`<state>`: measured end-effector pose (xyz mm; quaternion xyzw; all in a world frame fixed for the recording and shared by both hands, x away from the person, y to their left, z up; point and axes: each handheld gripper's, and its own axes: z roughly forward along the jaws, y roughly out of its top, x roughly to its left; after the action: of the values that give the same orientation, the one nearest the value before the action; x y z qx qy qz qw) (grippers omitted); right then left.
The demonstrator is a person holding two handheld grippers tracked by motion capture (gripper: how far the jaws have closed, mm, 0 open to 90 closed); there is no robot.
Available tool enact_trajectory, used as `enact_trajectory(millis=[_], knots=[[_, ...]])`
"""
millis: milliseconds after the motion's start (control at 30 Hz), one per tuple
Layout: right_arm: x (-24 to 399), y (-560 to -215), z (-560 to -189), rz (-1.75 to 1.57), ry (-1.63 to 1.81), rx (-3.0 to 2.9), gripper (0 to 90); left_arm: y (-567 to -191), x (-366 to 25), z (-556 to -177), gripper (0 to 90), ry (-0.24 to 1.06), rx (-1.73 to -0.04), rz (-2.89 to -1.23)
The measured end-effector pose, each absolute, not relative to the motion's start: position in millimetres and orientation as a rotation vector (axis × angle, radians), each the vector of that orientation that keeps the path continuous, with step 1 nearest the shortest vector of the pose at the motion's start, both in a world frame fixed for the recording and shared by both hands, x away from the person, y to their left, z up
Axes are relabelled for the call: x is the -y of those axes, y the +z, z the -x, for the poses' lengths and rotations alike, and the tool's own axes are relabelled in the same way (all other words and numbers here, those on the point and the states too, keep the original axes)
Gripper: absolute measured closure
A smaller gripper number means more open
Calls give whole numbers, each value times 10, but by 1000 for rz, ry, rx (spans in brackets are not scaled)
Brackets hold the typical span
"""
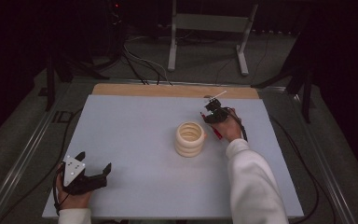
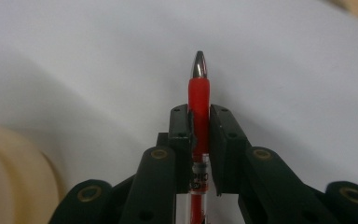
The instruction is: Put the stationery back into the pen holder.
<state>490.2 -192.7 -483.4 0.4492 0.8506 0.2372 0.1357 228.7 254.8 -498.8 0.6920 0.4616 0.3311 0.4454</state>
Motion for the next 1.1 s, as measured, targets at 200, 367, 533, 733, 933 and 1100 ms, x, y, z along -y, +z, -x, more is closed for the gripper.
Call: enact_trajectory(millis=[200, 367, 533, 733, 933, 1100], knots=[[2003, -4708, -4812, -1293, 752, -2423, 808, -4988, -2535, -2294, 7, 823, -1141, -1723], [2082, -4629, -4739, -1300, 810, -2383, 808, -4987, -2526, -2294, 7, 827, -1139, -1726], [2117, -4572, -4687, -1296, 852, -2365, 807, -4989, -2529, -2297, 7, 826, -1140, -1727], [2158, -4495, -4612, -1292, 924, -2337, 807, -4989, -2523, -2297, 7, 828, -1138, -1728], [2214, -4393, -4563, -1285, 994, -2305, 807, -4991, -2519, -2302, 7, 825, -1140, -1729], [2239, -4342, -4533, -1277, 1017, -2294, 807, -4992, -2517, -2305, 7, 825, -1138, -1731]])
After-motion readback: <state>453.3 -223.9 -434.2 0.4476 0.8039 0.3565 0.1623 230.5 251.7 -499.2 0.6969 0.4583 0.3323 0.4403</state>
